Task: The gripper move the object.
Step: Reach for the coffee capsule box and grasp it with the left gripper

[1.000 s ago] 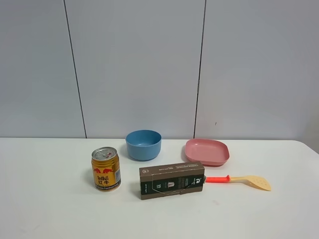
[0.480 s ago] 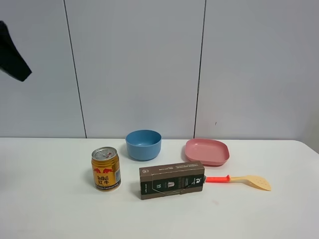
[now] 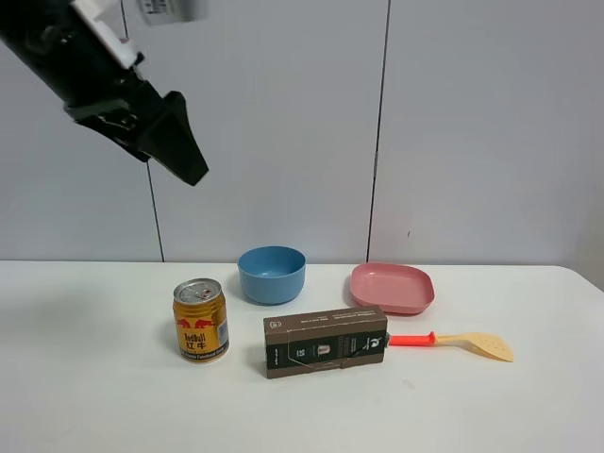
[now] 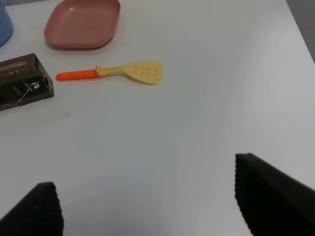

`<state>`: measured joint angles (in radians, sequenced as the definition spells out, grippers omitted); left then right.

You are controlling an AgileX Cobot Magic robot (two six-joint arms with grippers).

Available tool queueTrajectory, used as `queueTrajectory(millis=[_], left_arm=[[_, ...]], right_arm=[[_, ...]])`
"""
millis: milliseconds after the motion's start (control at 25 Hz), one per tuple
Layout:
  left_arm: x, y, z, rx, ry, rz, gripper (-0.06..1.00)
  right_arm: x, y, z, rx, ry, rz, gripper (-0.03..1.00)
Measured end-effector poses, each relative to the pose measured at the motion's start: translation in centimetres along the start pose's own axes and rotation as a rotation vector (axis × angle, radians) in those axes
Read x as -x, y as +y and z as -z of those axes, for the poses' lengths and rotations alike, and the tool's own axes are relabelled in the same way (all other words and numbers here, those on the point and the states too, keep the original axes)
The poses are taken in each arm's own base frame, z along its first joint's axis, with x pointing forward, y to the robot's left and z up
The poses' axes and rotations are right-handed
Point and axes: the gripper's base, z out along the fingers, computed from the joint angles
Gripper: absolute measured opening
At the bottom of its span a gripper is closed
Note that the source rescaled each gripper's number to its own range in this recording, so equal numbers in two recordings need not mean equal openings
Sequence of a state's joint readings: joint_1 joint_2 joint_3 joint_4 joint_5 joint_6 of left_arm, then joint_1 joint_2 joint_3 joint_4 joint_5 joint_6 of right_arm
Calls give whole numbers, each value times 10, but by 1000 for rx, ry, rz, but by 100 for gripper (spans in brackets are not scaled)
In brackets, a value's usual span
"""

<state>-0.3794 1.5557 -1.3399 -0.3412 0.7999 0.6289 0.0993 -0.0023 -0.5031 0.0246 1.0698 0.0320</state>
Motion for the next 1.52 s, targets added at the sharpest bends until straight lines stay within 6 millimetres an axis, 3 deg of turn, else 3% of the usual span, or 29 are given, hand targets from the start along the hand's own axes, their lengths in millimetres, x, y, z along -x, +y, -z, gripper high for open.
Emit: queueTrajectory(millis=[520,680,1080,1520], left_arm=[[29,-88,-53,-86,-82,-423,100],[32,-105,-68,-93,-115,-513,100],[8,-108,-143,-124,5,-520,100],[-1,-95,-192,-90,21,-520,100]], right_arm=[[0,0,0,0,0,0,100],[0,0,0,0,0,0,100],[0,0,0,0,0,0,100],[0,0,0,0,0,0,100]])
